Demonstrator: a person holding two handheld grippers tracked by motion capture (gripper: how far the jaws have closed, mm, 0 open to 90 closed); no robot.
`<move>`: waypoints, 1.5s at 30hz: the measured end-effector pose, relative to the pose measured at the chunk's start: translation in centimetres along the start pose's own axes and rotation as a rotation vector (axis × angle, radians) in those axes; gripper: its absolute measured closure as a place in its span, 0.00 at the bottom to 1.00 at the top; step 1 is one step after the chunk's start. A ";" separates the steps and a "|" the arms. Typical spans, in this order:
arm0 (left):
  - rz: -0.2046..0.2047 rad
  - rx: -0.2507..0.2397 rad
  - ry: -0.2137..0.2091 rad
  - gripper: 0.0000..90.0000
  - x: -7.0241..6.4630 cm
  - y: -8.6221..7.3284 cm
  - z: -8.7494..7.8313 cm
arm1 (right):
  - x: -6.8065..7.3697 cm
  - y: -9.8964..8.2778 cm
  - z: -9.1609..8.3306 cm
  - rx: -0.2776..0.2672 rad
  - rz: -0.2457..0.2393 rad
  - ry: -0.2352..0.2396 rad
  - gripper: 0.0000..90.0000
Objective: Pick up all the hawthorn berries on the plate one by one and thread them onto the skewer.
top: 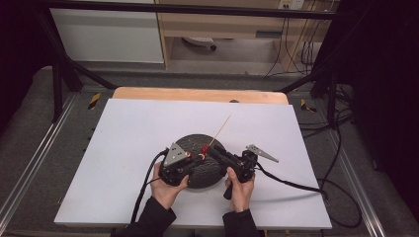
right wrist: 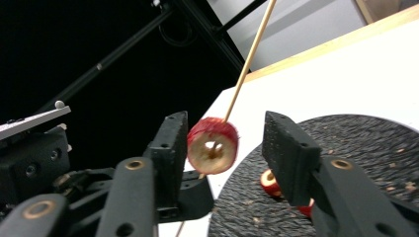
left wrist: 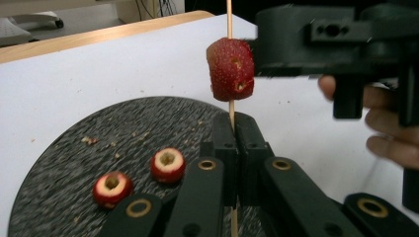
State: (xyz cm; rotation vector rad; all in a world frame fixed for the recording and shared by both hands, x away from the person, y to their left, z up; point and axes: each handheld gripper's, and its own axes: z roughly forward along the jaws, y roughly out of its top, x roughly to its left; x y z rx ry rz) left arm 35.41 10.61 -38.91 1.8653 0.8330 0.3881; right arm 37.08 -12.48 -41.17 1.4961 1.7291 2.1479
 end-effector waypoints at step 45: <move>0.000 0.123 0.015 0.98 6.9 -8.4 -8.6 | 0.1 3.0 4.4 0.704 -0.510 -0.253 0.04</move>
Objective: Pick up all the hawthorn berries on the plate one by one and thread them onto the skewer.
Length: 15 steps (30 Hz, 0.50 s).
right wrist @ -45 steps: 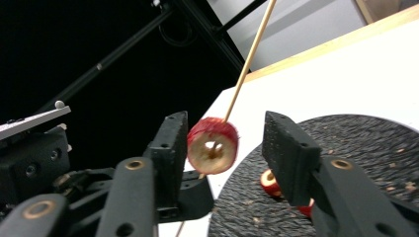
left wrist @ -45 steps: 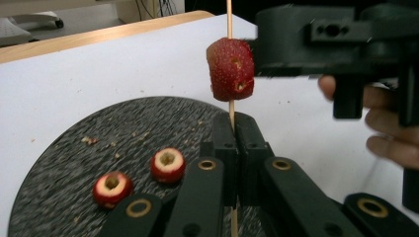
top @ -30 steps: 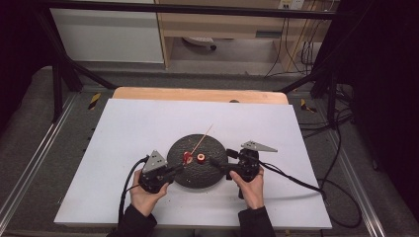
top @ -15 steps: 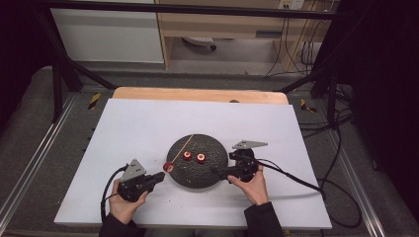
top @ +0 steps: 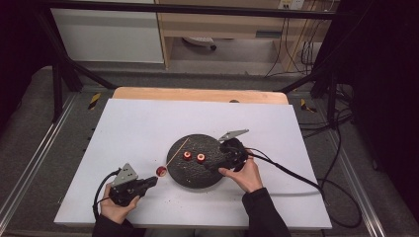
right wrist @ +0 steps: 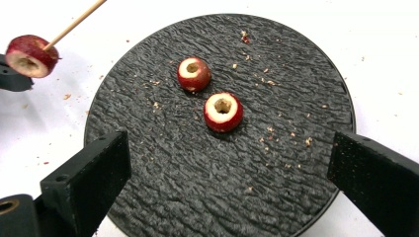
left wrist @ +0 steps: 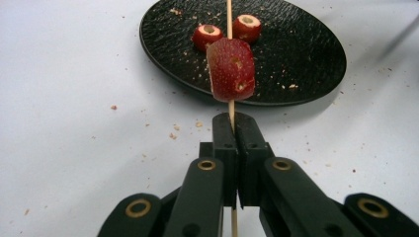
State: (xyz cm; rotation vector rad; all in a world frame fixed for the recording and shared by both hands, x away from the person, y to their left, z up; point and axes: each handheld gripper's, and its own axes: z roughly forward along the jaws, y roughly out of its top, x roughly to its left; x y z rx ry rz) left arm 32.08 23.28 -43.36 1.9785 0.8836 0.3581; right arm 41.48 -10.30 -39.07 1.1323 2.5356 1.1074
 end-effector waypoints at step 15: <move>-0.008 0.012 0.010 0.98 0.5 -0.4 0.0 | 0.2 3.3 2.3 0.133 -0.058 -0.035 0.07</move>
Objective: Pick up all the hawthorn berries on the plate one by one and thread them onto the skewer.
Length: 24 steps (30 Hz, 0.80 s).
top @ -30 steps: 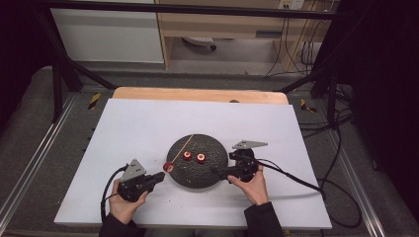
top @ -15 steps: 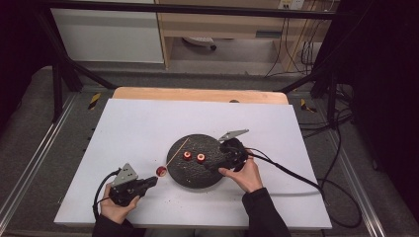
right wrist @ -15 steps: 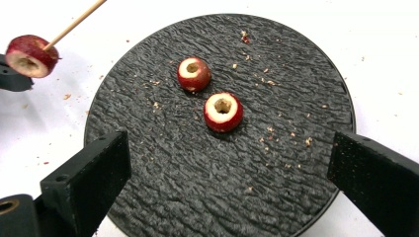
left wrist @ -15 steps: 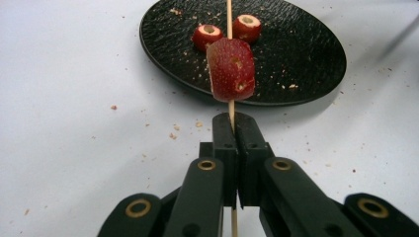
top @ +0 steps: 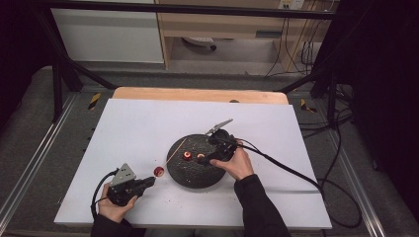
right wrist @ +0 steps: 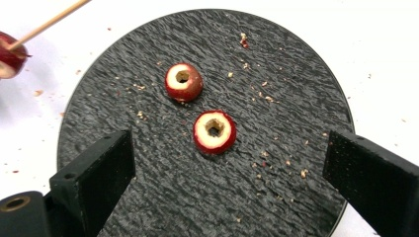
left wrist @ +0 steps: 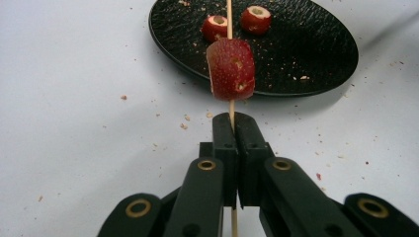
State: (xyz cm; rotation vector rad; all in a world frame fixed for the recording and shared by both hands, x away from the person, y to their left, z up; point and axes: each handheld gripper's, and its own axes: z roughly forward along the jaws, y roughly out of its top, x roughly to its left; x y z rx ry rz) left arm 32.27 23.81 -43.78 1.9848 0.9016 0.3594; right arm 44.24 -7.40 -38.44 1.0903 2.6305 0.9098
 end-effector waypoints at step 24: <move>-0.001 0.009 0.006 0.98 0.2 -0.1 0.0 | -0.1 2.5 3.7 0.179 0.009 0.038 0.45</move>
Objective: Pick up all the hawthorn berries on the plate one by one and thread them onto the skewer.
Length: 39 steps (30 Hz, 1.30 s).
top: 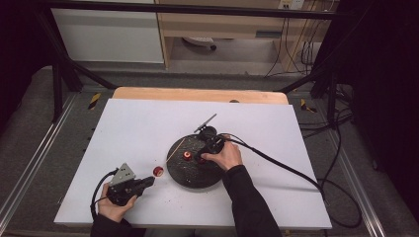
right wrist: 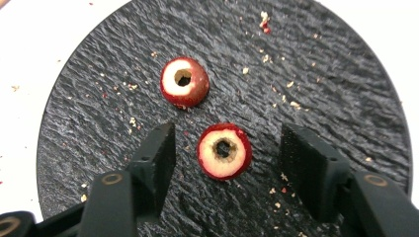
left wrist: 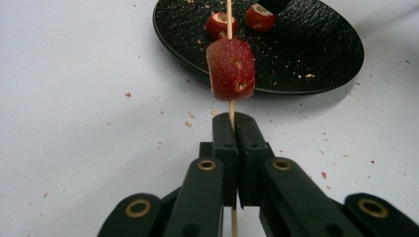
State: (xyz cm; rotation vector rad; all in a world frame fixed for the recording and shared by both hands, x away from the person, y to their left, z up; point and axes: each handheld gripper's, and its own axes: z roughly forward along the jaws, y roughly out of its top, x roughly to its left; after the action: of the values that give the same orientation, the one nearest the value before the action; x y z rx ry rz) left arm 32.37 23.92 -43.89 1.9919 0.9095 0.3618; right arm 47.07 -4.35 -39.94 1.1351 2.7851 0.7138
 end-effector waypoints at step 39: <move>0.010 0.001 0.000 0.98 -0.2 0.0 0.0 | -0.3 0.2 0.0 0.028 0.112 0.034 0.68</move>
State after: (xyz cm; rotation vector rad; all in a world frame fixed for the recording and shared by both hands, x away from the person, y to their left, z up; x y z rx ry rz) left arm 32.26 23.74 -43.87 1.9980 0.9004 0.3674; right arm 47.45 -4.43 -39.90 1.3056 2.7857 0.7115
